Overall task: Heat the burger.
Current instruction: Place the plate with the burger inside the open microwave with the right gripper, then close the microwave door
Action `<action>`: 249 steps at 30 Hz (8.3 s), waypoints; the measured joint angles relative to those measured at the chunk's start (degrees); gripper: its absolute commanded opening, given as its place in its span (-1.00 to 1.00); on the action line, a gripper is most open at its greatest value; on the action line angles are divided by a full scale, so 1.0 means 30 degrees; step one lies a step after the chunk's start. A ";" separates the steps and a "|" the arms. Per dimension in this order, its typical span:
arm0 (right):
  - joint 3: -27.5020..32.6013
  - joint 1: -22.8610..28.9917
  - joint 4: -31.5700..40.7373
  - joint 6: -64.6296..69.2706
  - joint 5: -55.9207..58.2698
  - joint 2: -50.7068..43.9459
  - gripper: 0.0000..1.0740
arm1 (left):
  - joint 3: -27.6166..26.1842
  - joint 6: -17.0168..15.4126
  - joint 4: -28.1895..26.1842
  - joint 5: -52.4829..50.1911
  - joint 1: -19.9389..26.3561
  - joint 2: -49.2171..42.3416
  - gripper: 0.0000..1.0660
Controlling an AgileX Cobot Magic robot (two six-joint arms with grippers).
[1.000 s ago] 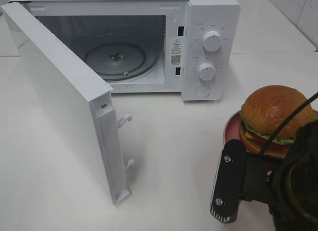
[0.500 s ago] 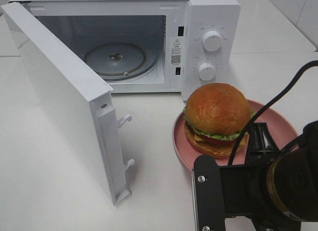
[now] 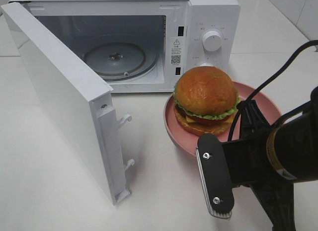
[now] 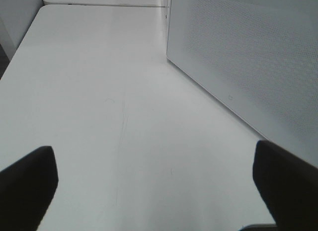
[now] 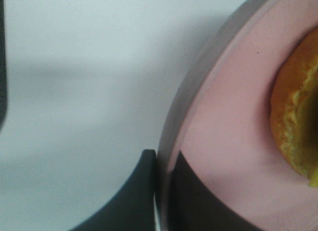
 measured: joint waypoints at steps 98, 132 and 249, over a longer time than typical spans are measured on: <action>-1.4248 -0.6016 1.2720 -2.6222 0.3094 0.9893 -1.00 | 0.0000 0.0000 0.0000 0.0000 0.0000 0.0000 0.87; -2.3854 -0.5596 1.1574 -2.2670 0.5061 1.6272 -1.00 | 0.0000 0.0000 0.0000 0.0000 0.0000 0.0000 0.87; -1.1784 -0.5596 1.0180 -1.2452 -0.1108 0.6513 0.42 | 0.0000 0.0000 0.0000 0.0000 0.0000 0.0000 0.87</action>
